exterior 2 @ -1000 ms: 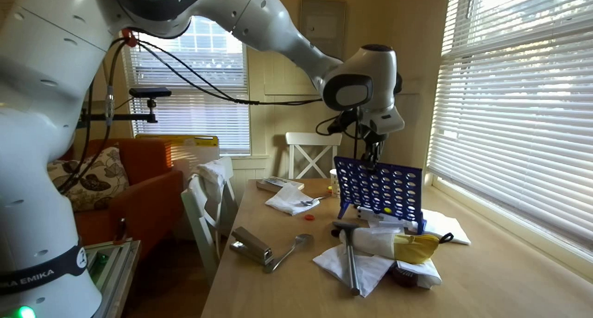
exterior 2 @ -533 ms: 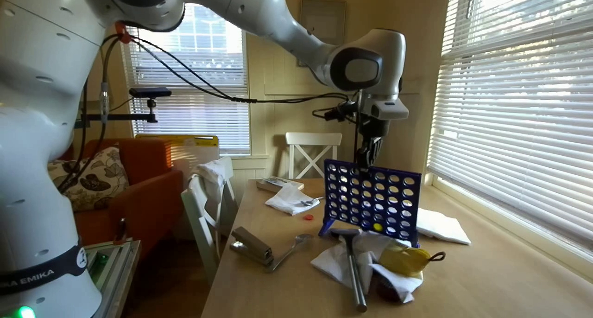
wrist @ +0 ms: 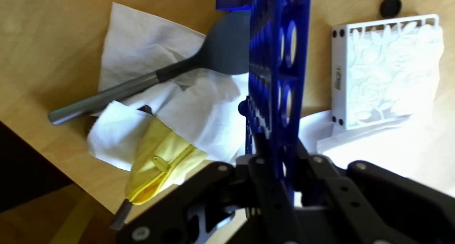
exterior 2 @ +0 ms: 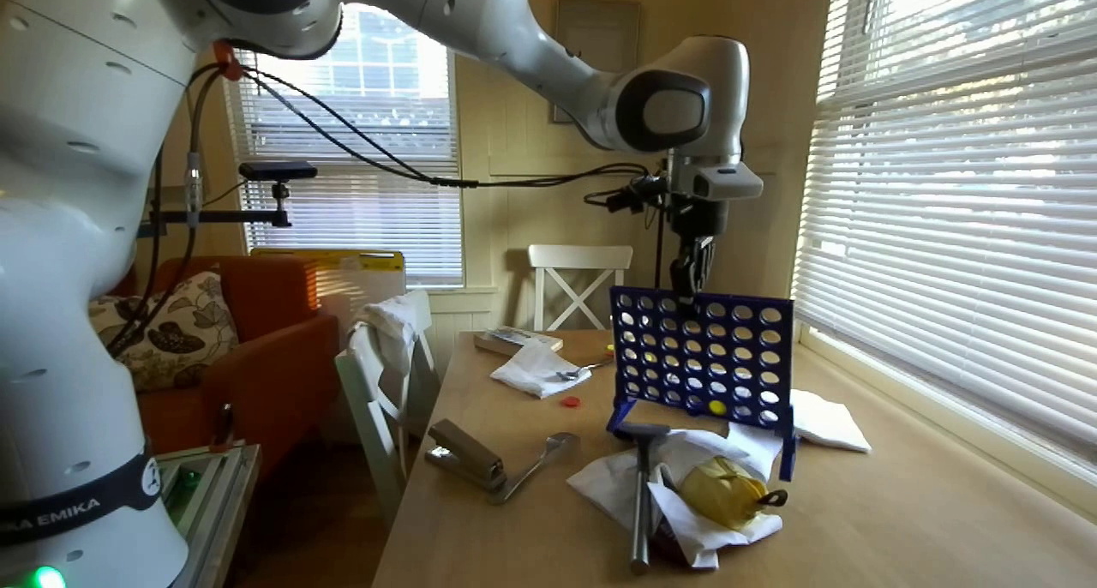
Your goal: Move the blue gameboard to the right then move the napkin holder to the left.
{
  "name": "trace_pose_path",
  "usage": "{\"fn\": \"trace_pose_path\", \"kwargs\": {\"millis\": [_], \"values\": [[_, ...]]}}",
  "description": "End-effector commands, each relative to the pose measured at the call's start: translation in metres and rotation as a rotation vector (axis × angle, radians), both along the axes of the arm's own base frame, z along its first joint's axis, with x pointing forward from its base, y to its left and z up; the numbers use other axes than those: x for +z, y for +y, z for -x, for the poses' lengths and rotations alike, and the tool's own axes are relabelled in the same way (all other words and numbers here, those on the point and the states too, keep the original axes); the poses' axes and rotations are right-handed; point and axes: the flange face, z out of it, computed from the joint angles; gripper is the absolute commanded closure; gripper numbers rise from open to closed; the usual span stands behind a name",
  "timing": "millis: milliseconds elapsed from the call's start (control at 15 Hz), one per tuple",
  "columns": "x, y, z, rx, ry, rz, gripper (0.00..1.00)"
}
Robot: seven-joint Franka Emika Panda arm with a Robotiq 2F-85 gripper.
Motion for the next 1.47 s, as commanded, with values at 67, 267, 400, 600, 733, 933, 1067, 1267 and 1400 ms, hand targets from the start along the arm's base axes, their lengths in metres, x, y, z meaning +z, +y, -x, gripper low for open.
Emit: {"fn": "trace_pose_path", "kwargs": {"millis": [67, 267, 400, 600, 733, 933, 1067, 1267, 1400], "values": [[0.01, 0.017, -0.023, 0.012, -0.019, -0.03, 0.96], [0.005, 0.025, -0.026, 0.043, 0.101, -0.059, 0.96], [0.006, 0.03, -0.033, 0.066, 0.105, -0.052, 0.96], [0.007, 0.034, -0.045, 0.088, 0.076, -0.038, 0.96], [0.004, 0.036, -0.049, 0.074, 0.112, -0.027, 0.96], [-0.005, 0.04, -0.052, 0.078, 0.183, -0.025, 0.96], [-0.009, 0.043, -0.058, 0.095, 0.175, -0.022, 0.96], [-0.01, 0.046, -0.067, 0.102, 0.141, -0.003, 0.96], [-0.014, 0.047, -0.068, 0.086, 0.162, 0.016, 0.96]]}}
